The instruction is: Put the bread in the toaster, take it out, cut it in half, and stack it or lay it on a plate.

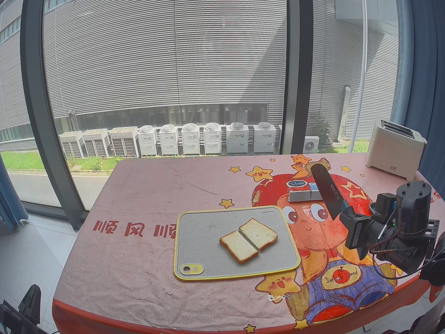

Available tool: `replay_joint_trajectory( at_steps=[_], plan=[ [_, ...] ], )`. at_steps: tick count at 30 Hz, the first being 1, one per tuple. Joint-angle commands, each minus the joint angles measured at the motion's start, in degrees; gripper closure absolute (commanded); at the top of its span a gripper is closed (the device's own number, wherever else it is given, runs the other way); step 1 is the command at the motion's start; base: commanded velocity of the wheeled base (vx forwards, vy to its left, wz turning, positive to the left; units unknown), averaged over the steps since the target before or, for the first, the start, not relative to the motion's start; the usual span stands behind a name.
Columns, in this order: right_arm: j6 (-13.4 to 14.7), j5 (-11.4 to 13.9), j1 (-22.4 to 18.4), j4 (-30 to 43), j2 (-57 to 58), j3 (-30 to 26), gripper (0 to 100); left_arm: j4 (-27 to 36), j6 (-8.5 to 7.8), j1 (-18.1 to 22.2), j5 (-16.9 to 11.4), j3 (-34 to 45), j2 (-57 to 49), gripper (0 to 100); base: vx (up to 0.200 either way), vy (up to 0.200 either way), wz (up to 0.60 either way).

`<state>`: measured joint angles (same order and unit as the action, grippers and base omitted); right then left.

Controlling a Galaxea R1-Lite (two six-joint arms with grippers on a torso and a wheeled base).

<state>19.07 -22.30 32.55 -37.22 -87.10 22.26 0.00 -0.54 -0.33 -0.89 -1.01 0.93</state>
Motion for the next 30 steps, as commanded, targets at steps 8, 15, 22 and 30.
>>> replay_joint_trajectory(
  at_steps=[8, 15, 22, 30],
  plan=[
    [0.01, 0.32, -1.88, -0.05, -0.7, 0.06, 100, 0.0, 0.01, -0.02, 0.01, 1.01, -0.93, 100, 0.0, 0.0, 0.0],
    [0.01, 2.35, -2.84, 0.22, -0.79, -0.02, 100, 0.0, 0.01, -0.02, 0.01, 1.01, -0.93, 100, 0.0, 0.0, 0.0],
    [0.01, 2.35, -3.37, 0.3, -1.76, -0.02, 100, 0.0, 0.01, -0.02, 0.01, 1.01, -0.93, 100, 0.0, 0.0, 0.0],
    [0.09, 2.35, -4.16, -0.05, -3.16, -0.46, 100, 0.0, 0.01, -0.02, 0.01, 1.01, -0.93, 100, 0.0, 0.0, 0.0]
  ],
)
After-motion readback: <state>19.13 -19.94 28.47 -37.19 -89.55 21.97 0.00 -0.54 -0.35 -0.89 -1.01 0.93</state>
